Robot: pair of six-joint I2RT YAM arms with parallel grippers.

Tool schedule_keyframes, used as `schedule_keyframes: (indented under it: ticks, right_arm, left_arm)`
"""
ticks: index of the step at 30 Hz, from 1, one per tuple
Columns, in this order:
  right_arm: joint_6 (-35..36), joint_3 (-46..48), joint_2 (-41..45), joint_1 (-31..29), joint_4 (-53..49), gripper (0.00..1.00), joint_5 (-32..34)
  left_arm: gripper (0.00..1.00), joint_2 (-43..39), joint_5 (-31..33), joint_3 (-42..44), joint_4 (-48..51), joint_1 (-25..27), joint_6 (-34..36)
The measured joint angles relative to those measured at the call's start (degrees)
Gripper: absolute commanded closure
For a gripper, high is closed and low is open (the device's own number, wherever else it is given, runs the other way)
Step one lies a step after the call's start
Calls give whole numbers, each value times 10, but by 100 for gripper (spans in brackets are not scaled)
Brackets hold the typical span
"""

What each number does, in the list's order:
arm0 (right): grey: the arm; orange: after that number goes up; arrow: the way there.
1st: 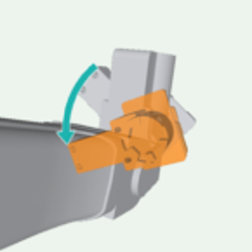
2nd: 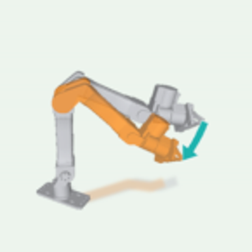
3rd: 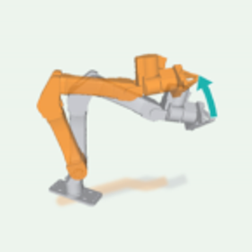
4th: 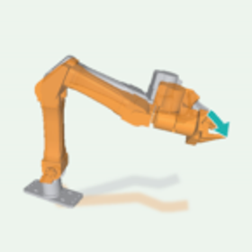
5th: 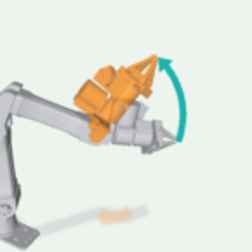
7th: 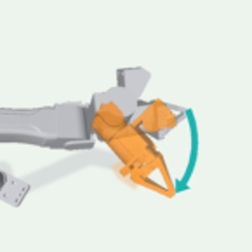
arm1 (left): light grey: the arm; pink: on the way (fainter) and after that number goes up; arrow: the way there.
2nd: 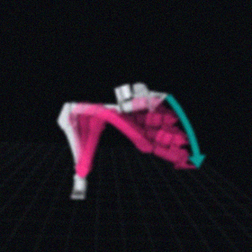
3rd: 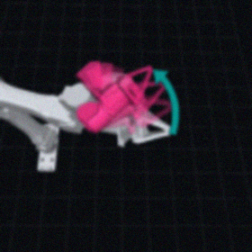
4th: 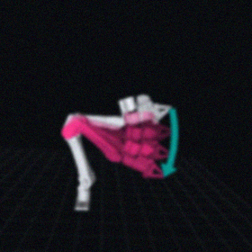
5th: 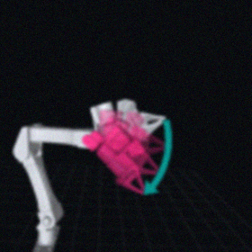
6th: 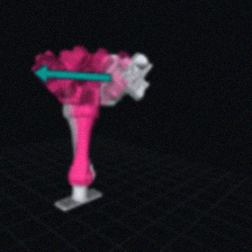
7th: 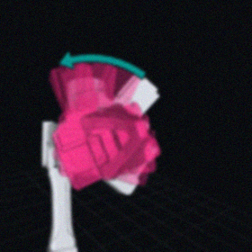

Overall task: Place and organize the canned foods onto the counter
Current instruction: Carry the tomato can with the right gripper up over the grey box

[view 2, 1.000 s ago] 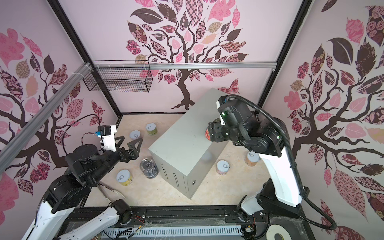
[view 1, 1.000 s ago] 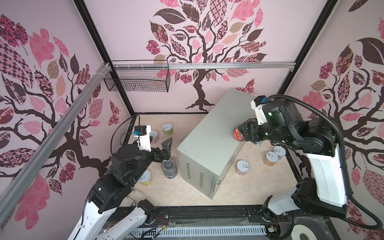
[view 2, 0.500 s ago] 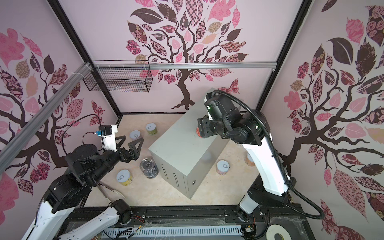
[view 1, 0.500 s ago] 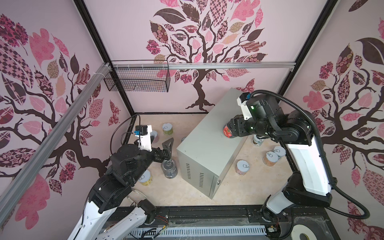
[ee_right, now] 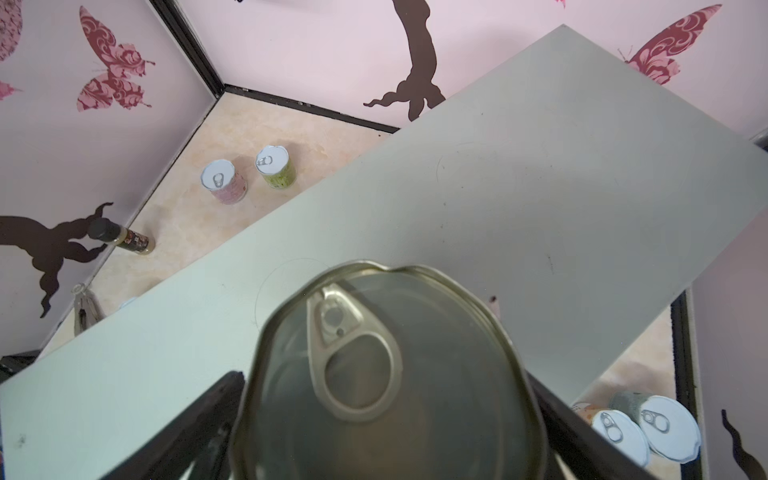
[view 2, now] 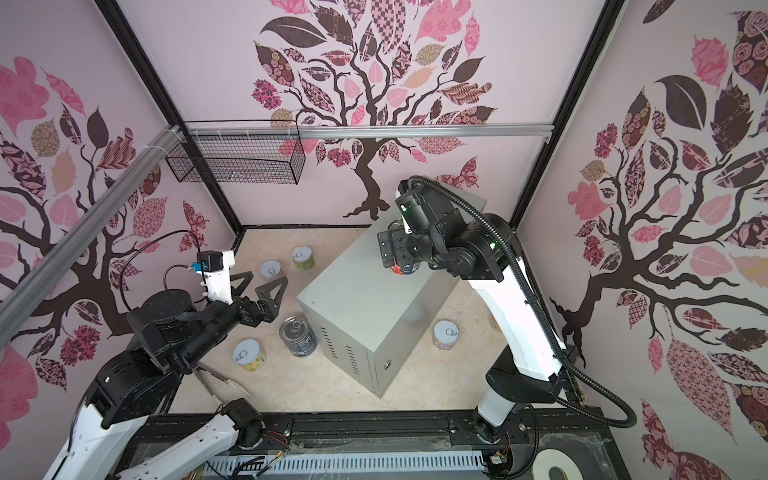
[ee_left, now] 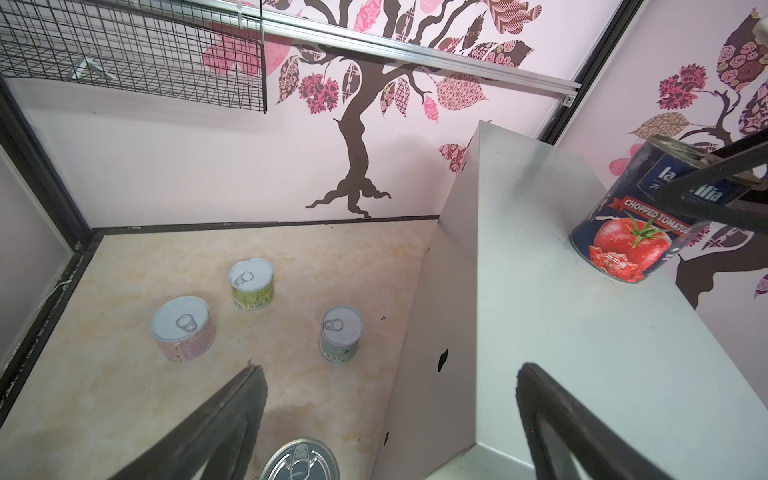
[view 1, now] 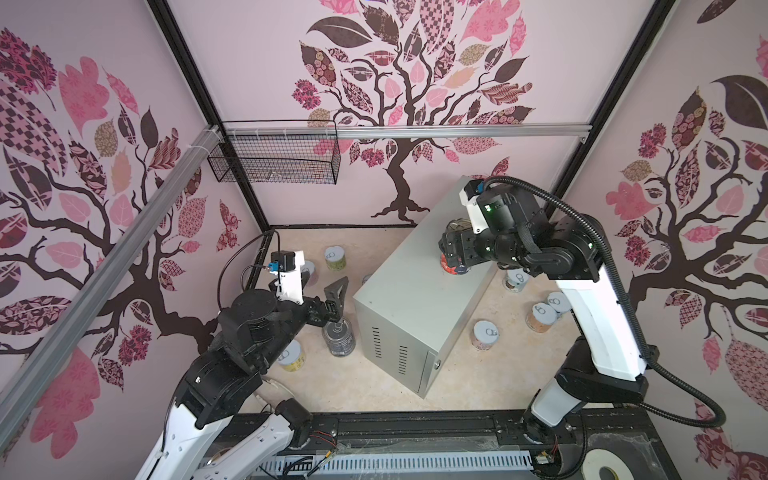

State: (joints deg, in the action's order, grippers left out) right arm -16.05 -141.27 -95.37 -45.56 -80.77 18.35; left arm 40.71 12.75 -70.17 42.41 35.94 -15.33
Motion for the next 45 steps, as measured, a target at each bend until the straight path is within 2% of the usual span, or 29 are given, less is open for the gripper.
schedule_keyframes:
  ticks: [4, 9, 15, 21, 29, 34, 41, 45]
  right_arm:
    - [8, 89, 37, 0, 57, 0, 2]
    - [17, 260, 127, 0, 155, 0, 1]
    - [24, 424, 243, 0, 282, 0, -2]
    - [36, 546, 318, 0, 401, 0, -9]
    - [55, 615, 330, 0, 510, 6, -31]
    - [65, 622, 329, 3, 543, 14, -36]
    - [73, 622, 314, 3, 574, 16, -36]
    - [75, 622, 302, 5, 586, 22, -36]
  left_arm:
    - [2, 3, -2, 0, -2, 0, 0]
    - [2, 0, -2, 1, -3, 0, 1]
    - [2, -13, -2, 3, -3, 0, 0]
    - [2, -34, 0, 16, 1, 0, -6]
    - [2, -36, 11, 24, 10, 0, -12]
    - [2, -34, 27, 26, 20, 0, -12]
    - [2, -25, 39, 26, 22, 0, -11]
    - [2, -15, 41, 26, 22, 0, -11]
